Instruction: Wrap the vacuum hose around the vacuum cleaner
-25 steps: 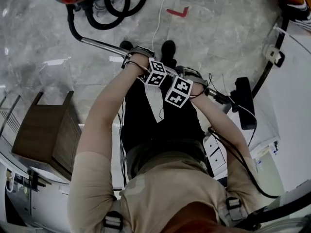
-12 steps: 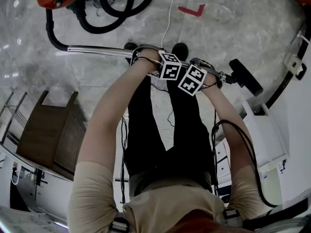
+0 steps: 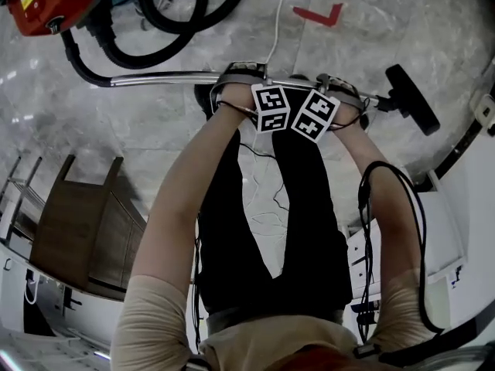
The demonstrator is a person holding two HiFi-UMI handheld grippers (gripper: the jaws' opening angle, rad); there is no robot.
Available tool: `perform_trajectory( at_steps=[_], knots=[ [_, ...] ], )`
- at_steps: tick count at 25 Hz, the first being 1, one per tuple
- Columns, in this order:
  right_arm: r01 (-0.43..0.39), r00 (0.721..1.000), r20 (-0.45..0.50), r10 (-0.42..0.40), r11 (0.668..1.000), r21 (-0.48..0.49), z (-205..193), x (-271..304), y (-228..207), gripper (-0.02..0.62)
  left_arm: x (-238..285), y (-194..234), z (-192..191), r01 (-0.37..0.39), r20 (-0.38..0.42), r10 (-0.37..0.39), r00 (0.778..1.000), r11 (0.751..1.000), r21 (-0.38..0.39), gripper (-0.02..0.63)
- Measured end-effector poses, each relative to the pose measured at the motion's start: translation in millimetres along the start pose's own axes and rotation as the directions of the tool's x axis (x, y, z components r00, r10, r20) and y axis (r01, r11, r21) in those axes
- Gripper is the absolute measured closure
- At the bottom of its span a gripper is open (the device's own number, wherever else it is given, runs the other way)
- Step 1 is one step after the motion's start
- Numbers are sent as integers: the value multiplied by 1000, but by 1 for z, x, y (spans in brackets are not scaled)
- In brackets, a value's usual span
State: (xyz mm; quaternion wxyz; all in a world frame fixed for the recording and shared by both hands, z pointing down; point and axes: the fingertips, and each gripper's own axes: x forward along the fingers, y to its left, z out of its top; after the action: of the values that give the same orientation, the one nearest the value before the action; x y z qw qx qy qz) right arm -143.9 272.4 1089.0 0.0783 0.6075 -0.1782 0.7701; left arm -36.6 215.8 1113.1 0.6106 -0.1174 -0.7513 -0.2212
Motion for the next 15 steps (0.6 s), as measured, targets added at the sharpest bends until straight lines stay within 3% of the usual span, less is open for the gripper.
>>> perform_trajectory(
  at_steps=[3, 8, 11, 13, 15],
  knots=[
    [42, 998, -35, -43, 998, -36, 4, 25, -19, 472, 24, 22, 0, -142, 68, 145, 987, 989, -50, 468],
    [53, 996, -65, -55, 998, -36, 13, 49, -39, 472, 33, 50, -5, -224, 136, 250, 959, 958, -180, 392],
    [28, 994, -105, -31, 999, -27, 15, 58, -36, 472, 25, 53, -19, -204, 151, 260, 954, 928, -313, 274],
    [10, 991, -137, -12, 1000, -20, 15, 64, -32, 472, 17, 49, -34, -167, 162, 249, 955, 901, -401, 255],
    [1, 983, -186, -2, 1000, -9, 12, 71, -31, 472, 4, 46, -53, -141, 188, 263, 946, 859, -493, 255]
  ],
)
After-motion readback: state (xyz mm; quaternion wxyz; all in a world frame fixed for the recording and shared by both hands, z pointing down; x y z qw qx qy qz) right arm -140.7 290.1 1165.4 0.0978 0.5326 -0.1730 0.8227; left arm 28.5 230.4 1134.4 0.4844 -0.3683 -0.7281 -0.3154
